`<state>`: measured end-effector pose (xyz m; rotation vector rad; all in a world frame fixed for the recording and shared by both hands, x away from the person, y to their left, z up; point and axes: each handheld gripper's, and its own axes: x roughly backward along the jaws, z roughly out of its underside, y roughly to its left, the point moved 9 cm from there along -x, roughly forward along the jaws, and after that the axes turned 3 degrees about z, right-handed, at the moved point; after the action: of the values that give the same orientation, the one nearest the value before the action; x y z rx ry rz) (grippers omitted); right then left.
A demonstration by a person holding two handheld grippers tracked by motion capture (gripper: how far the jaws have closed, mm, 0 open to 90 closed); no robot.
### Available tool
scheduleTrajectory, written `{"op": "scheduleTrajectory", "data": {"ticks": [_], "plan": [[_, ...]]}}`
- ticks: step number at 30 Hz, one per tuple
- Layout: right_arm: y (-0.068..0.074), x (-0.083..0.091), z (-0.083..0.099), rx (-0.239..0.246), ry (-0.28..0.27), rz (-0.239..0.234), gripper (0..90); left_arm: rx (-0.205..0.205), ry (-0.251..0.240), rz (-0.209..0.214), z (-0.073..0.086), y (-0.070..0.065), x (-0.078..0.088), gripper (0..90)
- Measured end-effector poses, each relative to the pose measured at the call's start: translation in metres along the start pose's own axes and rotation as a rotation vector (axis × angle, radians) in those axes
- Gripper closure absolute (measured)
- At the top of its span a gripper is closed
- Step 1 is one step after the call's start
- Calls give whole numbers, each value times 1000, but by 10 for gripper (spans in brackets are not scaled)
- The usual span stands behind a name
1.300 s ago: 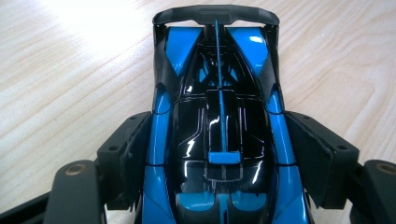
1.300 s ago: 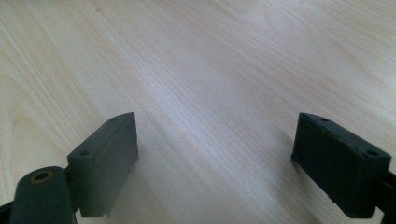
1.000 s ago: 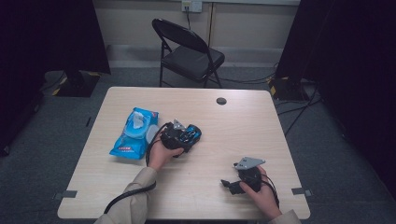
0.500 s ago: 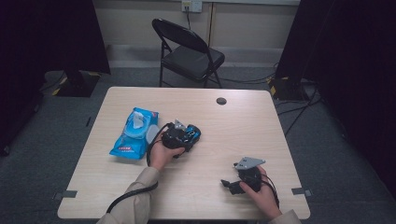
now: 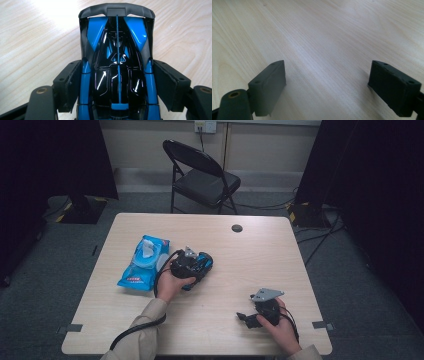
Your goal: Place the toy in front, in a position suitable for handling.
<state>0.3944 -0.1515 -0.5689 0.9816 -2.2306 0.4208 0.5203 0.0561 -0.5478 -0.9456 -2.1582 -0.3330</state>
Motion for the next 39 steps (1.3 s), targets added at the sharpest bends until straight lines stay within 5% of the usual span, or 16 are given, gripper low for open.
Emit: {"op": "scheduleTrajectory", "data": {"ticks": [33,39], "plan": [[0,0,0,0,0,-1,134,-17,21,-23,3,0,-10,269],[0,0,0,0,0,-1,134,2,9,-49,-3,4,-18,166]]}}
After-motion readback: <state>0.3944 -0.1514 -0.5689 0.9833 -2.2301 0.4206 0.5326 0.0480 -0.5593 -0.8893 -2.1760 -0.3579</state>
